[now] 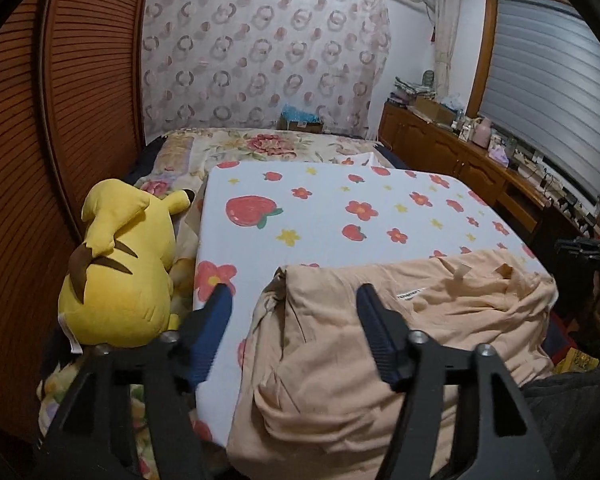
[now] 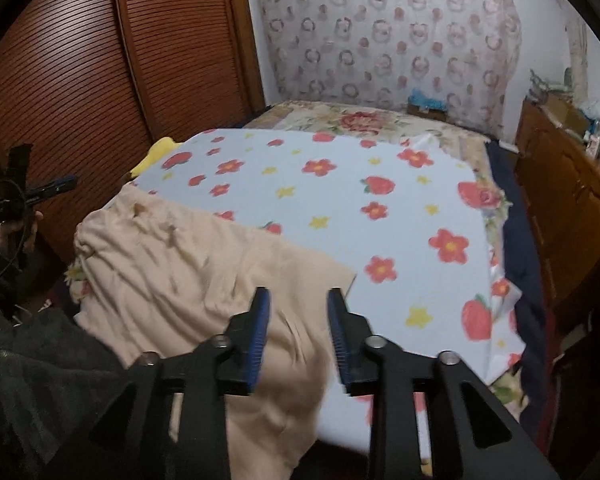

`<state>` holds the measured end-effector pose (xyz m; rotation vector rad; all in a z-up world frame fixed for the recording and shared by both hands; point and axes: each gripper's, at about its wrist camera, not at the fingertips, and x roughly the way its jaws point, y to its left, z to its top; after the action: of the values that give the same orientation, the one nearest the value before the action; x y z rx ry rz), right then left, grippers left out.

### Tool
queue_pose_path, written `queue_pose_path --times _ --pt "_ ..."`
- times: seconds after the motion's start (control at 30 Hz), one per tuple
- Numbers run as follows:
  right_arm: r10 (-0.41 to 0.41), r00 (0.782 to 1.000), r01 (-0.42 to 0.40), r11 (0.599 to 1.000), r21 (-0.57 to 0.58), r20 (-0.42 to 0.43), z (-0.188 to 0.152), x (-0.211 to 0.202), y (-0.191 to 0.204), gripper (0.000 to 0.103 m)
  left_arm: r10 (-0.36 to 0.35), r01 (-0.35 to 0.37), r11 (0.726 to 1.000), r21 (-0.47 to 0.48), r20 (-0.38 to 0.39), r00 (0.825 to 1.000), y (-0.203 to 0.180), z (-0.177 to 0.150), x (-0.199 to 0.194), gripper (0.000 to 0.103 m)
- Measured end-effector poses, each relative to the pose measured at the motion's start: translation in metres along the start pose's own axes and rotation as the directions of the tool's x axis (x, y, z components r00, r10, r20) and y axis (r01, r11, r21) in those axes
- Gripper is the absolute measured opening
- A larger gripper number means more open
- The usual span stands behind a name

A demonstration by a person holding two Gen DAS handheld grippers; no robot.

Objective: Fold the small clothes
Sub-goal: 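Grasp the shirt hem with both tools and lift it toward the collar, then grasp the peach shirt hem edge with the left tool while the right tool grasps it too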

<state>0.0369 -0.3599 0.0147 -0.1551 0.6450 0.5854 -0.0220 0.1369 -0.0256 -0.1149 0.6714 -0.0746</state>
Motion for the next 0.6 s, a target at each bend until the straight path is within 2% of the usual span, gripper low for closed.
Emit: queue_pose_path --times 0.07,0.13,0.37,0.5,0.6 --pt "-0.028 1.000 0.028 1.000 -0.005 0.009 0.006 0.003 -0.001 0.046 -0.003 0.004 1.000 0.016 -0.015 1.000 -0.002 0.004 0.011 0.067" --pt "-0.040 0.999 0.040 0.999 -0.003 0.006 0.010 0.013 -0.002 0.047 0.004 -0.002 0.999 0.037 -0.034 0.999 -0.005 0.012 0.025 0.067" --pt "-0.065 0.996 0.065 0.998 -0.005 -0.065 0.013 0.070 0.002 0.050 0.003 0.004 0.998 0.070 -0.100 0.995 -0.003 0.029 0.074 0.067" --pt "-0.071 0.991 0.072 0.997 0.014 -0.111 0.013 0.098 -0.002 0.050 0.000 0.011 0.998 0.064 -0.166 0.986 0.002 0.028 0.100 0.067" --pt "-0.050 0.988 0.056 0.998 0.040 -0.143 0.014 0.116 -0.007 0.050 -0.038 0.048 0.998 0.043 -0.212 0.977 0.005 0.022 0.111 0.067"
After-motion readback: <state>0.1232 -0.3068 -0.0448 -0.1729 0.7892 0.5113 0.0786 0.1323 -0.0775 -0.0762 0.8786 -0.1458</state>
